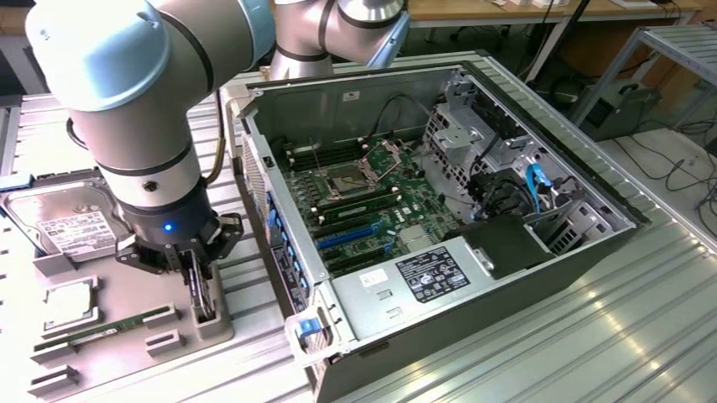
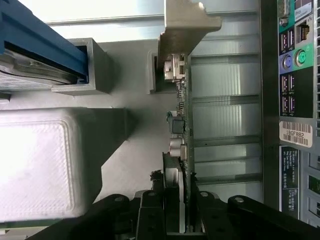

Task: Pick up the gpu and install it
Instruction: 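Pick up the gpu and move the gpu toward the slot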

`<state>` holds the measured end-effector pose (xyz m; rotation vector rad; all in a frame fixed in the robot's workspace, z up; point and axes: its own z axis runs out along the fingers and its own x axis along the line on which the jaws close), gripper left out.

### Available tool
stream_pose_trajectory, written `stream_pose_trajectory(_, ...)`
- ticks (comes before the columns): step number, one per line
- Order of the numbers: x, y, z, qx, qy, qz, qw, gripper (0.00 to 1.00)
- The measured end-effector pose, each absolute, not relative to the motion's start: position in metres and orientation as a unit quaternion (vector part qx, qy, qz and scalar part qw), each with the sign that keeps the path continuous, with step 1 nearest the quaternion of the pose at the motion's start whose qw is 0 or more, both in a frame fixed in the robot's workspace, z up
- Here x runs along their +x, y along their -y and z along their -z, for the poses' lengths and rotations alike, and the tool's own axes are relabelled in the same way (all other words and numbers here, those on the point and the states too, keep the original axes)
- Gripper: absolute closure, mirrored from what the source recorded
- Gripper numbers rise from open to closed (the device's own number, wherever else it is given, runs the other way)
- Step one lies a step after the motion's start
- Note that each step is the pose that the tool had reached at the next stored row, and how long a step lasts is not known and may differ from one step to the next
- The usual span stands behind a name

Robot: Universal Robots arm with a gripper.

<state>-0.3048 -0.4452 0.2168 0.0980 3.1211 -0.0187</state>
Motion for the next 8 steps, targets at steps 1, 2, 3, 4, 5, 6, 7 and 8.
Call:
stream_pose_trajectory(1, -0.3046, 0.4453, -0.2168, 0.031, -0.999, 0.006, 0.009, 0.72)
stream_pose_trajectory(2, -0.3046, 0.4453, -0.2168, 0.031, -0.999, 0.006, 0.01, 0.72)
stream_pose_trajectory(3, -0.3046, 0.4453, -0.2168, 0.031, -0.999, 0.006, 0.009, 0.72)
stream_pose_trajectory(4, -0.3046, 0.4453, -0.2168, 0.031, -0.999, 0.006, 0.009, 0.72)
stream_pose_trajectory(5, -0.3046, 0.4453, -0.2168, 0.031, -0.999, 0.006, 0.009, 0.72)
stream_pose_trajectory(6, -0.3046, 0.4453, -0.2168, 0.031, -0.999, 0.006, 0.009, 0.72)
stream_pose_trajectory(7, -0.3045, 0.4453, -0.2169, 0.031, -0.999, 0.006, 0.01, 0.72)
stream_pose_trajectory(8, -0.3045, 0.4453, -0.2176, 0.031, -0.999, 0.006, 0.009, 0.72)
